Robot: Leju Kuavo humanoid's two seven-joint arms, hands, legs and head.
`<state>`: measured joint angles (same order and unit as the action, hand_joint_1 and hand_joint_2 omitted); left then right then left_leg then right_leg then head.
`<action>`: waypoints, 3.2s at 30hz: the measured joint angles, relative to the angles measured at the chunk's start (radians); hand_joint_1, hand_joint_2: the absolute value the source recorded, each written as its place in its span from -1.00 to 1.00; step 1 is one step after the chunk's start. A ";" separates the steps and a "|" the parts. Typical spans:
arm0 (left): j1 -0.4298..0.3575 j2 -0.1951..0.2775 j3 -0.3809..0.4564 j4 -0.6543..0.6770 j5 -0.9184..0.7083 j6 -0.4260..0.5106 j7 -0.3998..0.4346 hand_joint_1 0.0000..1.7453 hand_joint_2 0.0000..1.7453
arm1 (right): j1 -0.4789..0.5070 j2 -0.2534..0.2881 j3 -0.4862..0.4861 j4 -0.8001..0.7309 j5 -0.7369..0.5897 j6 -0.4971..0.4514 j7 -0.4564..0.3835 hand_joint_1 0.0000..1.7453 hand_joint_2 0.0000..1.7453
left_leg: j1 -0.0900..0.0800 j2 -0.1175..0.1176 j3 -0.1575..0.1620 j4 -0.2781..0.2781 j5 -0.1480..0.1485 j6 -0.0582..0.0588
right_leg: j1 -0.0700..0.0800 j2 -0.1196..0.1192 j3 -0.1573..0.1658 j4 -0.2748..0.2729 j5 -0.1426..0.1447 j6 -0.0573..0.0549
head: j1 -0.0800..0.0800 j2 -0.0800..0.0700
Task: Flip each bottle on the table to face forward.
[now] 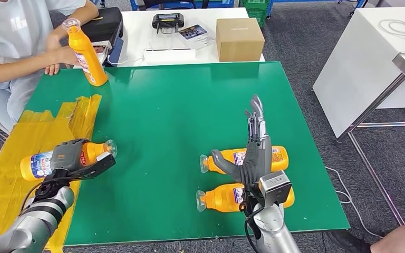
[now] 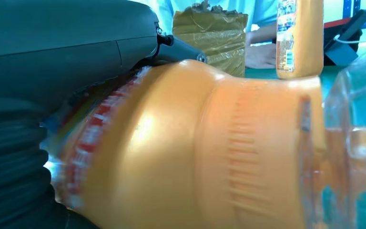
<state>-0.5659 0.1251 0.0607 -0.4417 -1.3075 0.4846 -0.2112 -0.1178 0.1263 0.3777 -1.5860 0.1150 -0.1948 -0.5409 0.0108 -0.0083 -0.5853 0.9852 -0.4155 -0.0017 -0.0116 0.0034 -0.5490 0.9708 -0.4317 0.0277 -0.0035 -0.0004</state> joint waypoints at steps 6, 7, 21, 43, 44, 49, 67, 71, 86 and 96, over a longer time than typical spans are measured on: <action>-0.026 0.012 -0.001 0.025 -0.018 -0.167 0.024 -1.00 1.00 | -0.003 0.000 0.000 0.009 0.013 0.004 0.010 -1.00 1.00 | 0.000 -0.001 0.006 -0.001 -0.001 0.000 | 0.000 -0.001 0.007 0.000 -0.001 0.000 | 0.000 0.000; -0.028 0.014 -0.001 0.027 -0.018 -0.172 0.025 -1.00 1.00 | -0.003 0.000 0.000 0.010 0.013 0.004 0.010 -1.00 1.00 | 0.000 -0.001 0.006 -0.001 -0.001 0.000 | 0.000 -0.001 0.007 0.000 -0.001 0.000 | 0.000 0.000; -0.038 0.020 -0.001 0.039 -0.020 -0.200 0.025 -1.00 1.00 | -0.005 0.000 0.000 0.019 0.014 0.006 0.011 -1.00 1.00 | 0.000 -0.002 0.008 -0.001 0.000 0.000 | 0.000 -0.001 0.009 0.000 -0.001 0.000 | 0.000 0.000; -0.010 0.060 0.002 0.033 0.136 -0.198 -0.161 -1.00 1.00 | -0.013 0.000 -0.001 0.042 0.018 0.016 0.013 -1.00 1.00 | 0.000 -0.001 0.009 -0.001 -0.001 0.000 | 0.000 0.000 0.009 0.000 -0.001 0.000 | 0.000 0.000; -0.003 0.060 0.008 0.026 0.168 -0.179 -0.190 -1.00 1.00 | -0.013 0.000 -0.001 0.043 0.018 0.016 0.013 -1.00 1.00 | 0.000 -0.001 0.009 -0.001 -0.001 0.000 | 0.000 0.000 0.009 0.000 -0.001 0.000 | 0.000 0.000; 0.092 0.046 0.080 -0.076 0.390 -0.103 -0.356 -1.00 1.00 | -0.011 -0.001 -0.008 0.051 0.021 0.014 0.015 -1.00 1.00 | 0.000 0.003 0.006 -0.001 0.000 0.000 | 0.000 0.001 0.005 0.000 -0.001 0.000 | 0.000 0.000; 0.214 0.004 0.124 -0.253 0.514 -0.035 -0.377 -1.00 1.00 | -0.011 0.000 -0.019 0.077 0.041 0.012 0.015 -1.00 1.00 | 0.000 0.002 -0.002 0.000 0.000 0.000 | 0.000 0.001 -0.003 0.000 -0.001 0.000 | 0.000 0.000; 0.222 -0.003 0.128 -0.268 0.556 -0.015 -0.390 -1.00 1.00 | -0.011 0.000 -0.020 0.078 0.053 0.002 0.016 -1.00 1.00 | 0.000 0.002 -0.003 0.000 0.000 0.000 | 0.000 0.001 -0.004 0.000 -0.001 0.000 | 0.000 0.000; 0.354 -0.128 0.180 -0.628 1.013 -0.281 -0.466 -1.00 1.00 | -0.016 -0.050 -0.026 0.108 0.552 -0.157 0.189 -1.00 1.00 | -0.001 0.001 -0.009 0.000 0.000 0.000 | -0.001 0.001 -0.009 0.000 0.000 0.000 | 0.000 0.000; 0.426 -0.199 0.184 -0.860 1.100 -0.355 -0.460 -1.00 1.00 | -0.057 -0.152 -0.025 0.202 0.805 -0.123 0.333 -1.00 1.00 | 0.000 0.000 -0.010 0.000 0.000 0.000 | -0.001 0.000 -0.009 0.000 0.000 0.000 | 0.000 0.000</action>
<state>-0.1396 -0.0741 0.2451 -1.3016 -0.2080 0.1294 -0.6708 -0.1747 -0.0254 0.3527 -1.3836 0.9198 -0.3178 -0.2076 0.0104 -0.0081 -0.5949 0.9855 -0.4160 -0.0014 -0.0125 0.0037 -0.5582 0.9703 -0.4320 0.0278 -0.0035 -0.0004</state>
